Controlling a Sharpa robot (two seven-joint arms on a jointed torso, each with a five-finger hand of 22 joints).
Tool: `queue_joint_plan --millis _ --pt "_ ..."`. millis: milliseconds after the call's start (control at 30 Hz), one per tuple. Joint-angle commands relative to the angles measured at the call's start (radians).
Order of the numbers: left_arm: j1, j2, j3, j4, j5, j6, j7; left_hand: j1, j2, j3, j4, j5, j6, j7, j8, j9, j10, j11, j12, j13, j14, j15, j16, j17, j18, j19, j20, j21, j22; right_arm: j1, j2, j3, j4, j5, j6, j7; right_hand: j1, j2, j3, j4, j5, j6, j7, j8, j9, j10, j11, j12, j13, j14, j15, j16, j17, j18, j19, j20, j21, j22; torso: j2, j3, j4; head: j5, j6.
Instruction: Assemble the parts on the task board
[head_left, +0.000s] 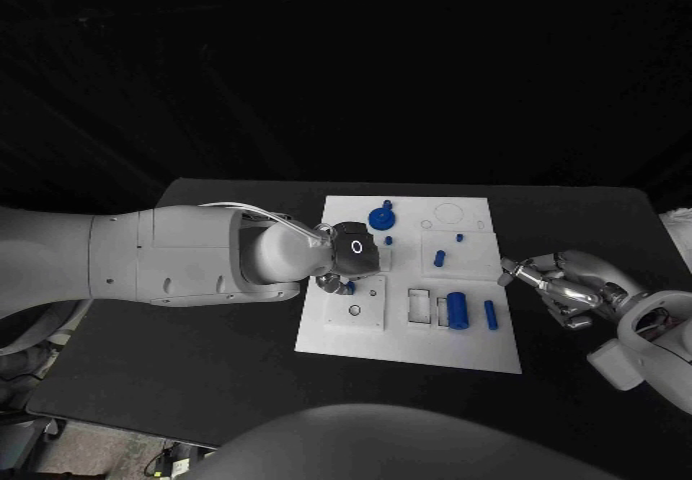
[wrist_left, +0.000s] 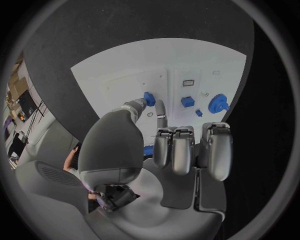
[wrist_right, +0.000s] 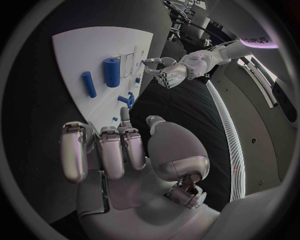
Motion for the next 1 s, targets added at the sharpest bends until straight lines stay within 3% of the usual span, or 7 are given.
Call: queue_joint_plan --millis 33,700,867,1000 --pt "-0.001 0.003 0.000 -0.001 0.021 0.028 0.003 0.008 -0.004 0.011 0.000 -0.007 0.008 -0.001 -0.006 0.001 0.104 0.008 0.000 0.263 0.105 0.009 0.002 0.263 -0.013 0.099 0.007 -0.006 0.261 -0.001 0.000 0.000 0.001 -0.010 0.021 -0.001 0.011 -0.003 -0.003 0.002 0.008 0.003 -0.005 0.006 -0.001 0.104 -0.009 0.003 0.263 0.106 -0.007 0.003 0.263 0.007 -0.006 -0.001 -0.006 0.205 0.000 0.0001 -0.0007 0.000 0.000" --pt "-0.011 0.006 0.000 -0.009 0.068 0.045 0.006 0.014 -0.017 0.045 -0.005 -0.035 0.013 0.004 -0.024 0.000 0.104 0.009 0.000 0.263 0.105 0.010 0.002 0.263 -0.012 0.096 0.007 -0.013 0.259 -0.007 0.003 0.000 -0.002 -0.010 0.024 -0.003 0.014 -0.003 -0.002 0.002 0.015 0.003 -0.005 0.007 -0.001 0.104 -0.009 0.003 0.263 0.106 -0.007 0.003 0.263 0.008 -0.009 -0.002 -0.009 0.203 0.001 0.0013 -0.0019 0.005 0.000" --pt "-0.011 0.005 0.000 -0.010 0.072 0.035 0.004 0.029 -0.021 0.052 -0.008 -0.042 0.027 0.005 -0.008 0.015 0.104 0.009 0.000 0.263 0.105 0.010 0.002 0.263 -0.012 0.096 0.007 -0.012 0.259 -0.007 0.004 0.000 -0.002 -0.010 0.023 -0.003 0.018 -0.006 -0.002 0.000 0.015 0.003 -0.006 0.008 -0.002 0.104 -0.010 0.003 0.263 0.106 -0.007 0.003 0.263 0.008 -0.011 -0.002 -0.011 0.203 0.001 0.0015 -0.0024 0.006 0.000" --pt "-0.012 0.004 0.000 -0.009 0.091 0.031 0.004 0.047 -0.027 0.054 -0.010 -0.050 0.036 0.007 0.029 0.051 0.104 0.009 0.000 0.263 0.105 0.009 0.002 0.263 -0.012 0.097 0.008 -0.012 0.259 -0.007 0.004 0.000 -0.002 -0.010 0.022 -0.002 0.023 -0.009 -0.001 -0.001 0.015 0.004 -0.006 0.009 -0.002 0.104 -0.010 0.003 0.263 0.106 -0.008 0.003 0.263 0.009 -0.012 -0.002 -0.012 0.202 0.001 0.0016 -0.0026 0.007 0.000"
